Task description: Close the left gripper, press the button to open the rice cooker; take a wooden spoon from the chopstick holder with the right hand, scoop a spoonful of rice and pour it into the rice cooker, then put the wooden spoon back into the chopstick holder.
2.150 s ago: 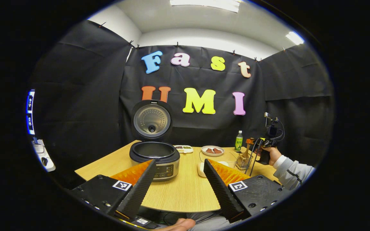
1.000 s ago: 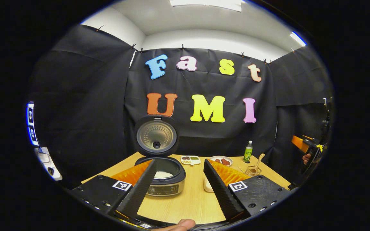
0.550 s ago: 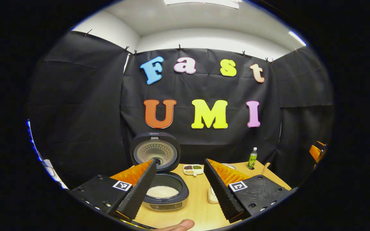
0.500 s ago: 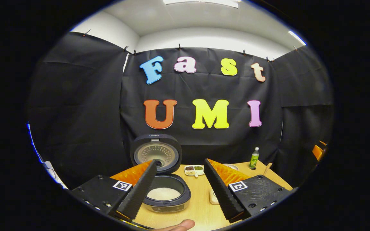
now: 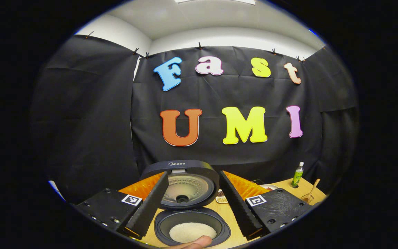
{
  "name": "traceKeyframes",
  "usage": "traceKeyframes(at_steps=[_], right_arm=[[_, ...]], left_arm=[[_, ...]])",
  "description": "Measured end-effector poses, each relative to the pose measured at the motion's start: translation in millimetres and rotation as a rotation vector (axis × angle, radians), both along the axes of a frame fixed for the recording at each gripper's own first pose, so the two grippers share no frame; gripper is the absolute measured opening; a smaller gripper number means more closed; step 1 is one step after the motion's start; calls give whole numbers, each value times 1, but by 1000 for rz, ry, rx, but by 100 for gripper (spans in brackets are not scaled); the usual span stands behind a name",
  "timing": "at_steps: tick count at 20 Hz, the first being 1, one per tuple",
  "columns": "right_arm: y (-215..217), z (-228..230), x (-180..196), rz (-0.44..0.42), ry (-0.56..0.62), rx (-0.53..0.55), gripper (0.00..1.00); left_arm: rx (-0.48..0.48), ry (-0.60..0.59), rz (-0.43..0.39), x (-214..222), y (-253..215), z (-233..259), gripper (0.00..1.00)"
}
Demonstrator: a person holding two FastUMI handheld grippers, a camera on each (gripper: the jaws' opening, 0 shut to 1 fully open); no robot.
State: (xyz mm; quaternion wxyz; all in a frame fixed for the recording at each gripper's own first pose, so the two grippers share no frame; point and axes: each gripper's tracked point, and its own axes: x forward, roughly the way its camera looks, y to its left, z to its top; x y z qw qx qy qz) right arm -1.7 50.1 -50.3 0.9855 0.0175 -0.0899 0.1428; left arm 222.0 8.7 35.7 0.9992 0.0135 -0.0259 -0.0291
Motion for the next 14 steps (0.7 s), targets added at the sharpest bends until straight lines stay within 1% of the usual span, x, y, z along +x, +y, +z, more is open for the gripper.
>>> traceKeyframes(at_steps=[2, 4, 6, 7, 8, 9, 11, 12, 13, 14], right_arm=[[12, -2, 5, 17, -24, -14, 99], [26, -12, 16, 41, -10, -25, 99], [37, -22, 30, 58, 23, -29, 96], [41, -27, 38, 59, 40, -31, 99], [44, -31, 45, 55, 52, -31, 97], [46, -33, 52, 52, 60, -29, 99], [52, -40, 62, 51, 78, -21, 99], [54, -44, 66, 53, 90, -9, 99], [55, -47, 70, 51, 103, 0, 99], [55, -52, 76, 45, 116, 2, 96]], left_arm=[[-37, -21, 4, 19, 3, 15, 94], [-54, -50, 33, 43, 13, 25, 93], [-62, -53, 48, 65, 20, 26, 94], [-67, -45, 52, 76, 23, 24, 94], [-81, -48, 60, 87, 28, 23, 94], [-96, -40, 63, 98, 30, 21, 94], [-128, -5, 52, 119, 27, 12, 94], [-127, 10, 65, 127, 28, 7, 95], [-107, -1, 82, 133, 31, 8, 95], [-88, -3, 91, 138, 30, 10, 96]])
